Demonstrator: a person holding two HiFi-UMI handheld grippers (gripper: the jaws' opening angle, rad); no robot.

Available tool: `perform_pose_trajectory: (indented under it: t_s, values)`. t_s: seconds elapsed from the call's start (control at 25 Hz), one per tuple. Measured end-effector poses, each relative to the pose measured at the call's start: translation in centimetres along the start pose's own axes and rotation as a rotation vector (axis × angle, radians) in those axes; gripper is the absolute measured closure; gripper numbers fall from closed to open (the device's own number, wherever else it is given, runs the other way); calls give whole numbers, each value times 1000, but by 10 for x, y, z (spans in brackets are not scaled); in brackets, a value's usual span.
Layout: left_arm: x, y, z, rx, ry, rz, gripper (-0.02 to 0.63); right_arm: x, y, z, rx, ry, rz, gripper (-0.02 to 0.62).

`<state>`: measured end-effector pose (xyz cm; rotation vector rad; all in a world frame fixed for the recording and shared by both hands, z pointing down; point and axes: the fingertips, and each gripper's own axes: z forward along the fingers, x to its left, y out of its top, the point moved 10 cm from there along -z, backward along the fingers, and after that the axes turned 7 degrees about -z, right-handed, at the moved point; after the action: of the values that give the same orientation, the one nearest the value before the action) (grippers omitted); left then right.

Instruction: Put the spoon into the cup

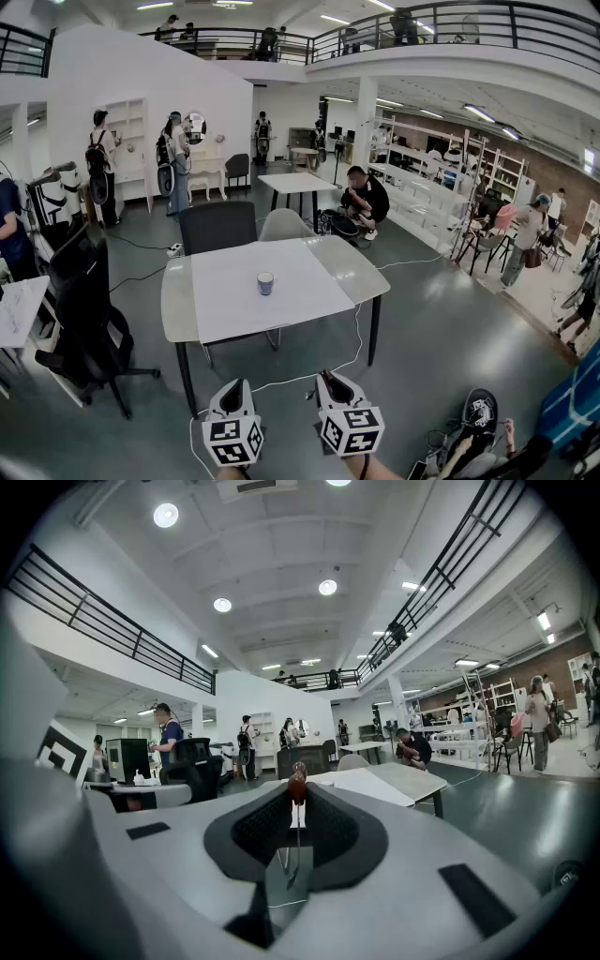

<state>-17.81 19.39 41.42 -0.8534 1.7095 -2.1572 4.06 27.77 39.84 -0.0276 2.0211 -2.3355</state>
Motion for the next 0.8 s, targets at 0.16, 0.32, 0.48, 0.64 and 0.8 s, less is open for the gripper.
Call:
perform_pose_trajectory:
  t_s: [0.16,0.32,0.48,0.64,0.8]
  values:
    - [15,4,5,1,0,-3,595,12,1,11,-5,1,-1,529]
    - [21,7,9,1,-18,-2,597,16,2,16,-17,8,34,529]
    - [28,7,15,4,-37,5,595,20,0,23,-13,-13,40,529]
    - [38,2,18,26,-35,3,595,25,-6,33,12,-13,39,529]
    - [45,-2,33,50,-21,0,595,18,-7,51,28,-8,50,529]
